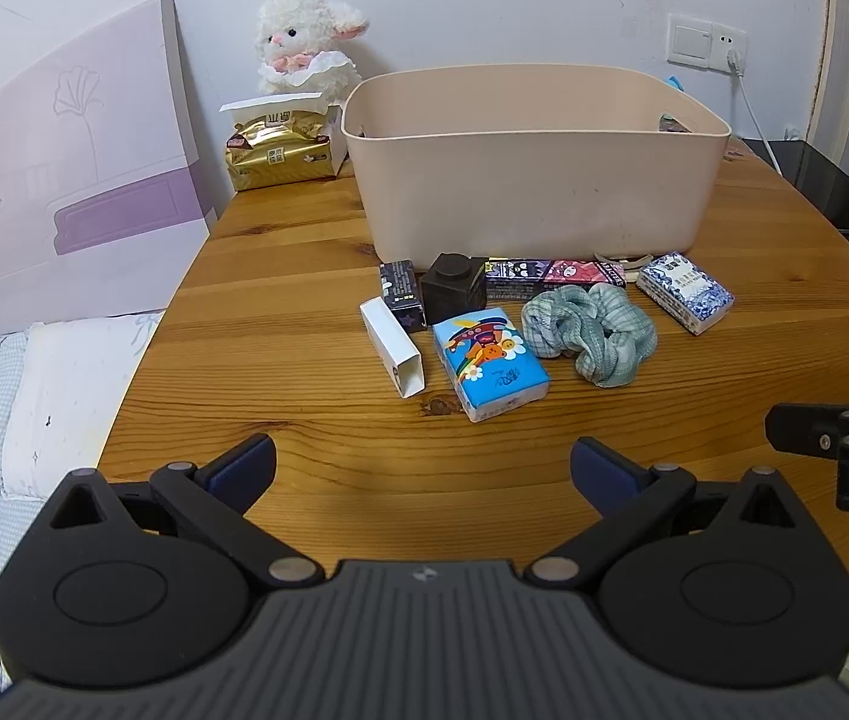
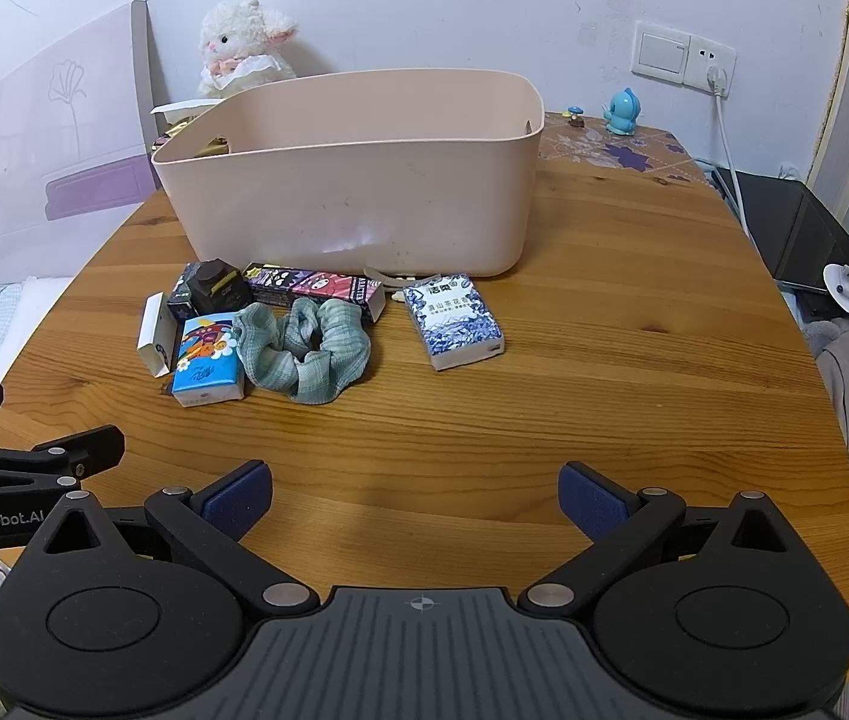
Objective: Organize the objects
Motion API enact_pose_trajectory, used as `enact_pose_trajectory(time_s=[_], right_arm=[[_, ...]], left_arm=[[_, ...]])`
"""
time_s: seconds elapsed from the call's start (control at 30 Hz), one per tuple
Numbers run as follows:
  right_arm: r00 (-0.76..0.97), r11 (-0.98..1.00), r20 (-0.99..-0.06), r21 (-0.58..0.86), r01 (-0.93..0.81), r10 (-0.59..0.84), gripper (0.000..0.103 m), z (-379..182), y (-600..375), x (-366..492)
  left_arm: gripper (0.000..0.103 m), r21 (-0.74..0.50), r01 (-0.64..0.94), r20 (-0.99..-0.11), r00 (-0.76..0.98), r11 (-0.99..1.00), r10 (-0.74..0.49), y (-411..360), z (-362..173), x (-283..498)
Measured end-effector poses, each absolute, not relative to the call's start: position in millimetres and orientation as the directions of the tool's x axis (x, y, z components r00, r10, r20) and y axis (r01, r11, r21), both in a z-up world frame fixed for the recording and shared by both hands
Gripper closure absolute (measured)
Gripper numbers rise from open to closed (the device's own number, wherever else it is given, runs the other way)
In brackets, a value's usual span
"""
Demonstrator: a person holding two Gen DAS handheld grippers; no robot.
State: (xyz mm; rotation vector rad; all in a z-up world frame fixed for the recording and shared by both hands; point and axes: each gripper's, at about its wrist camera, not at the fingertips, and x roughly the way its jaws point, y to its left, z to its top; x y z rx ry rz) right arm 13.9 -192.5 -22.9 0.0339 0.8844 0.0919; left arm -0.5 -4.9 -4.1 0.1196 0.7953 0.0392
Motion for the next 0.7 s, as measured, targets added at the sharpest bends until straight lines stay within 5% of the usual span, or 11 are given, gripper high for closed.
enact_pose_trajectory(time_s=[0.7], right_arm=[[0.625,0.995,-0.775,0.066,-0.077,0.100,0.000,-24,-192,21]], left_arm=[[0.000,0.110,-0.003,-0.714,0.696,0.994,0.081,6,-3,7]])
